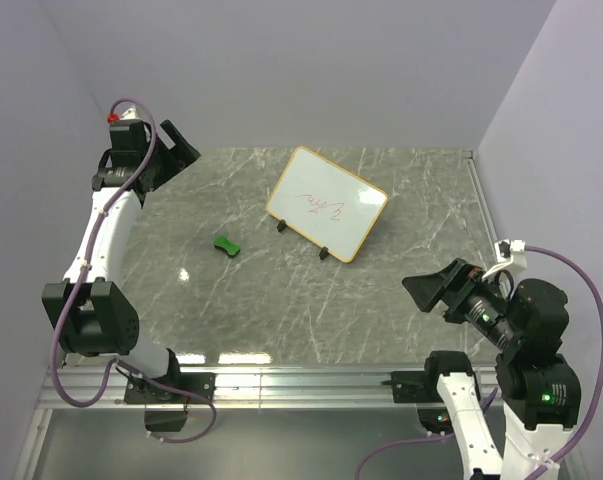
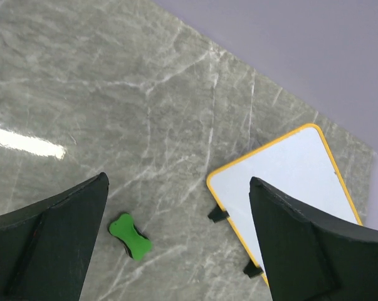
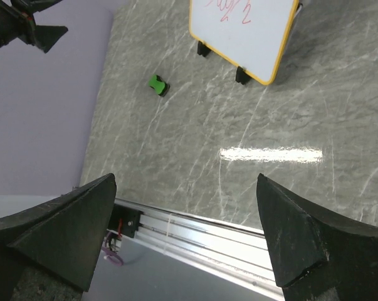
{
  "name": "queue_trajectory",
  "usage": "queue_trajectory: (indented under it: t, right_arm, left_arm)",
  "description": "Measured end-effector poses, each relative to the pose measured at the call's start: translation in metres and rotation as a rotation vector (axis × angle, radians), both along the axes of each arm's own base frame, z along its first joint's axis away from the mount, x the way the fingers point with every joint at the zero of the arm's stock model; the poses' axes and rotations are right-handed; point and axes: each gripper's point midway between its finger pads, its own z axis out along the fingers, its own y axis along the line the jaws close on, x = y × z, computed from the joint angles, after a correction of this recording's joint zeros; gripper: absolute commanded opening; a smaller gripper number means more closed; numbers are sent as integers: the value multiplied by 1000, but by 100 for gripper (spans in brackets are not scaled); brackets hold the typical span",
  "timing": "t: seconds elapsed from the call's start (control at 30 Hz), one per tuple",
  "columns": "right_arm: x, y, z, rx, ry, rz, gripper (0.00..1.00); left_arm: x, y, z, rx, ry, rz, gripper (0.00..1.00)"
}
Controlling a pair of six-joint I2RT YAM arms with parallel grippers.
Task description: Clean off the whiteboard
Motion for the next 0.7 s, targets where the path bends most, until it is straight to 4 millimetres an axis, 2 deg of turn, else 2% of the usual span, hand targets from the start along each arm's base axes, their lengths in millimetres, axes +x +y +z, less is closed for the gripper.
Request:
queue_trajectory:
  t: [0.17,0.23,0.33,0.43,0.53,0.6,0.67,0.7]
  right_arm:
    - [0,-1,18,-20,-35,2,100]
    - [4,-3,39,-36,-53,-1,100]
    - [16,-6,70,-55,-88,-6,100]
    - [36,-6,84,-54,-84,-8,100]
    - [59,-6,77,-39,-30,-14,100]
    - [79,-8,73,-32,5,-28,100]
    - [99,-9,69,-29,42,-37,100]
    - [109,-9,68,-26,62,-39,100]
  left_arm:
    - [-7,-20,0,-103,26,-50,99]
    - [-12,-31,5,-123,17,-52,99]
    - [-27,-59,31,-116,-64,-54,99]
    - [-64,-90,59,-208,-192,-128,99]
    - [-70,-76,68,-219,-233,-67,99]
    - [-64,-70,59,-185,-217,-22,98]
    - [-59,-68,32,-139,-131,11,88]
    - [-56,-67,15,-107,-71,22,87]
